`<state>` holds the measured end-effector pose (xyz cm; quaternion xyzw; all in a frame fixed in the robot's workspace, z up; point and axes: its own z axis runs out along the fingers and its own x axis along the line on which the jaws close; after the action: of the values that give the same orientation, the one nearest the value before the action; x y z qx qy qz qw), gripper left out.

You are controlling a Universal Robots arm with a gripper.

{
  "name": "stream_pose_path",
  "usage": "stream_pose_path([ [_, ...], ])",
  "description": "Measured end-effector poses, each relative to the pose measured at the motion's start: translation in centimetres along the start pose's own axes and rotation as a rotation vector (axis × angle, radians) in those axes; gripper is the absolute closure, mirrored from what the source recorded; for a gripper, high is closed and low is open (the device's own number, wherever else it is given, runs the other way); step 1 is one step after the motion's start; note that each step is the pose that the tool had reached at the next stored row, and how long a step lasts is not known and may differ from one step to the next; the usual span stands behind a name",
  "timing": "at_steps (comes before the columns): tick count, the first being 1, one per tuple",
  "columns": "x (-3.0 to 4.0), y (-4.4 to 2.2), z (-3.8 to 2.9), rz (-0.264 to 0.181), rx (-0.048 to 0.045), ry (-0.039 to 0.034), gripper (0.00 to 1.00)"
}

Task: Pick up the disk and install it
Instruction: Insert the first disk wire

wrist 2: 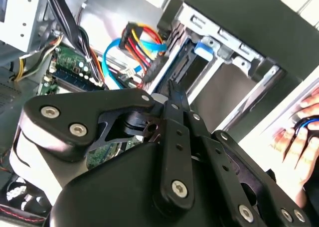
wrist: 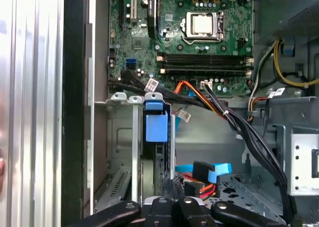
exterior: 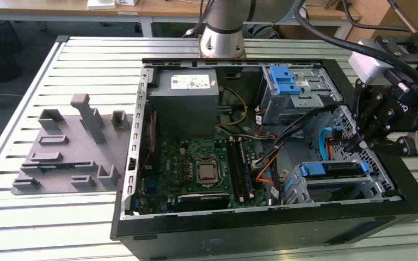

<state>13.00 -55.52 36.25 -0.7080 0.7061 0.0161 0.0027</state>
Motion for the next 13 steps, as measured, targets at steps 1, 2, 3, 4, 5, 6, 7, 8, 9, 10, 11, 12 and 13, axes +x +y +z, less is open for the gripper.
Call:
stream_pose_path([
  [1,-0.13,-0.1,0.0,0.0,0.0001,-0.0001,0.89],
  [2,-0.24,-0.12,-0.05,0.0,0.0003,0.0,0.89],
  [3,-0.34,-0.13,-0.13,0.0,0.0006,0.0,0.89],
  [4,-0.48,-0.13,-0.23,0.0,0.0011,-0.0001,0.89],
  [5,-0.67,-0.13,-0.32,0.0,0.0019,-0.0002,0.89],
  [6,-0.87,-0.14,-0.39,0.0,0.0026,-0.0002,0.89],
  [7,-1.11,-0.14,-0.43,0.0,0.0034,-0.0001,0.89],
  [8,-1.34,-0.14,-0.44,0.0,0.005,-0.0001,0.89],
  [9,-1.52,-0.14,-0.44,0.0,0.007,0.0,0.89],
  [10,-1.68,-0.14,-0.44,0.0,0.0088,0.0,0.89],
  [11,-1.78,-0.15,-0.43,0.0,0.0103,0.0,0.89],
  [12,-1.79,-0.14,-0.43,0.0,0.0104,0.0,0.89],
  [13,-1.79,-0.14,-0.43,0.0,0.0104,-0.0001,0.89],
])
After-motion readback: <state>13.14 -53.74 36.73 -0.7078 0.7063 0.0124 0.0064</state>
